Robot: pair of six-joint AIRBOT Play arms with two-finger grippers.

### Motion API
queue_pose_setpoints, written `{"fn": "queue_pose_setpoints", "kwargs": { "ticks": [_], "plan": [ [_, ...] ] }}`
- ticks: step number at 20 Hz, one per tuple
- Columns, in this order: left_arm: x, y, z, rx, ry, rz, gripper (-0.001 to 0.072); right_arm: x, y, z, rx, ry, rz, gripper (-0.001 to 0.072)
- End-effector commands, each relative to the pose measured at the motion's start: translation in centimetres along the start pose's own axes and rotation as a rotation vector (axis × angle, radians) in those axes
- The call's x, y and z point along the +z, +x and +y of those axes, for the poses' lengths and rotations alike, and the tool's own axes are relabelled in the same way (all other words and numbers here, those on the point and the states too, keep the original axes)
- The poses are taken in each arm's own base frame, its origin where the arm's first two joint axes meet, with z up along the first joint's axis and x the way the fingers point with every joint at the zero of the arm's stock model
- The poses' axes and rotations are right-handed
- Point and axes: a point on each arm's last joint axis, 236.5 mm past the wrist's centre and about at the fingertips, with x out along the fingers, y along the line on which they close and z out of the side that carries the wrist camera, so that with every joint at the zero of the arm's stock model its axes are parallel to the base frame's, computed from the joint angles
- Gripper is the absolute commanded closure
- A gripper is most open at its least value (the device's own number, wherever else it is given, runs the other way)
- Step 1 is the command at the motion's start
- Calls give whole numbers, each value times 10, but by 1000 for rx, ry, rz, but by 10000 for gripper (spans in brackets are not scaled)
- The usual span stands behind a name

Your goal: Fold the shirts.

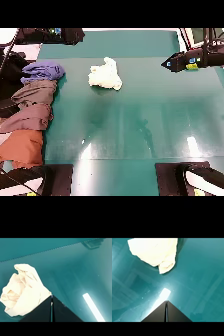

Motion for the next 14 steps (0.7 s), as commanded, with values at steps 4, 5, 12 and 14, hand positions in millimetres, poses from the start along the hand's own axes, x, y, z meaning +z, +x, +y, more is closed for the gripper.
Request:
{"fn": "queue_pose_setpoints", "kwargs": {
  "ticks": [4, 5, 12, 14],
  "plan": [
    [2, 0, 0, -1, -1, -7, 685, -1, 3, -2, -1, 5, 2, 699],
    [2, 0, 0, 0, 0, -7, 685, -1, 2, -1, -1, 5, 2, 699],
    [3, -1, -2, -9, -9, -10, 685, 1, 2, -2, -3, 5, -6, 699],
    [10, 2, -1, -8, -6, -44, 684, 5, 2, -2, -1, 9, -26, 699]
  ]
}}
